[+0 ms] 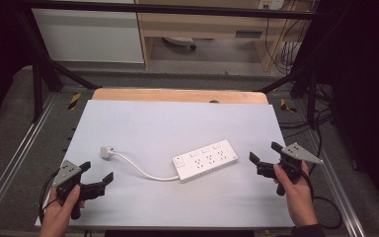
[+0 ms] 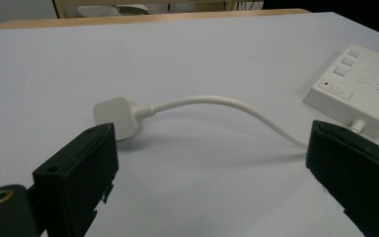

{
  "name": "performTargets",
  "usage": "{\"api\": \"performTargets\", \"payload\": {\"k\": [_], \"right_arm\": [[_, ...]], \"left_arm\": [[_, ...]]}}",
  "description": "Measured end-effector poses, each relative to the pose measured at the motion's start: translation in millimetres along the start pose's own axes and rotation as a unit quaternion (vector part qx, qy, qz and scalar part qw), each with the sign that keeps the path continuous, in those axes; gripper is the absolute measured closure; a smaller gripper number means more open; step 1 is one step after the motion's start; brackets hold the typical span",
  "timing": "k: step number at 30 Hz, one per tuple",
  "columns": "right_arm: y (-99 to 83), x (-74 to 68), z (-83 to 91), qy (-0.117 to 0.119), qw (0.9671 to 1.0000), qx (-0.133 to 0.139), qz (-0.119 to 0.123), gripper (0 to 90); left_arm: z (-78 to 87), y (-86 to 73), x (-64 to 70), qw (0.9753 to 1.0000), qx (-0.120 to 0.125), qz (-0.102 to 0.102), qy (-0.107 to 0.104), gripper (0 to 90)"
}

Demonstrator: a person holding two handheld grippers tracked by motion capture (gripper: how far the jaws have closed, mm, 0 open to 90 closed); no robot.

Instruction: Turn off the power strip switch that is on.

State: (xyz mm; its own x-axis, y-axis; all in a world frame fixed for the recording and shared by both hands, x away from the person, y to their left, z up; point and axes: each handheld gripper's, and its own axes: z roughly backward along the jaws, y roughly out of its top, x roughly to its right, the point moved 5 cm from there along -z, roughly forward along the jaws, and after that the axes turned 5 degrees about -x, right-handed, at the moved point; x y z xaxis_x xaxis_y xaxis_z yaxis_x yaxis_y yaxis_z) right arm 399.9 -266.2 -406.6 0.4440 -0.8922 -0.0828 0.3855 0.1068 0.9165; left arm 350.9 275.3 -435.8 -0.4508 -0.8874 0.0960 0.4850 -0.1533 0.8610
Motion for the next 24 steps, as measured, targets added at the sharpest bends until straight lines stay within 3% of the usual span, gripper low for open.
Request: {"api": "performTargets", "payload": {"k": [11,24], "right_arm": [[-15.0,4.8,5.8,-0.006,1.0000,0.000,-0.001,5.3],[-40.8,3.2,1.4,0.001,0.9996,-0.029,-0.003,4.6]], "left_arm": [[0.3,0.2,0.0,1.0000,0.001,-0.001,0.000,5.7],[0.6,0.4,0.4,1.0000,0.002,-0.002,0.000,5.7]]}}
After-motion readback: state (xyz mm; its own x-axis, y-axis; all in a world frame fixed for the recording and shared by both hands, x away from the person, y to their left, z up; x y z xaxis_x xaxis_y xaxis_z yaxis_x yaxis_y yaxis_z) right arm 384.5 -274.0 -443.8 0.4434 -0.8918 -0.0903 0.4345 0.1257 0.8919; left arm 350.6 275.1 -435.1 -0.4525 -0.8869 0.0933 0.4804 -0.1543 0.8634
